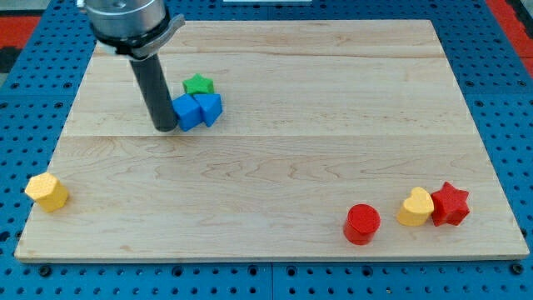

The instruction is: Slightly push the red star close to the yellow heart

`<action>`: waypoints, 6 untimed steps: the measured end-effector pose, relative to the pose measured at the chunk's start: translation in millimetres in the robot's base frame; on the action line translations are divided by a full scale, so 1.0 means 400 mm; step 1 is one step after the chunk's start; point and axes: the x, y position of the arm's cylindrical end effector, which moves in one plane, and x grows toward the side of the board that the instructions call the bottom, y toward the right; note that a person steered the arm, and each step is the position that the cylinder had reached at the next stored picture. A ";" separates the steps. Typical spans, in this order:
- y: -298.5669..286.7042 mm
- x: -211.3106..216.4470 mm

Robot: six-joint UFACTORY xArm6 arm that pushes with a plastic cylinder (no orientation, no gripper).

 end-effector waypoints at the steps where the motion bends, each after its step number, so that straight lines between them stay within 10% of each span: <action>1: 0.005 0.101; 6: 1.103 0.328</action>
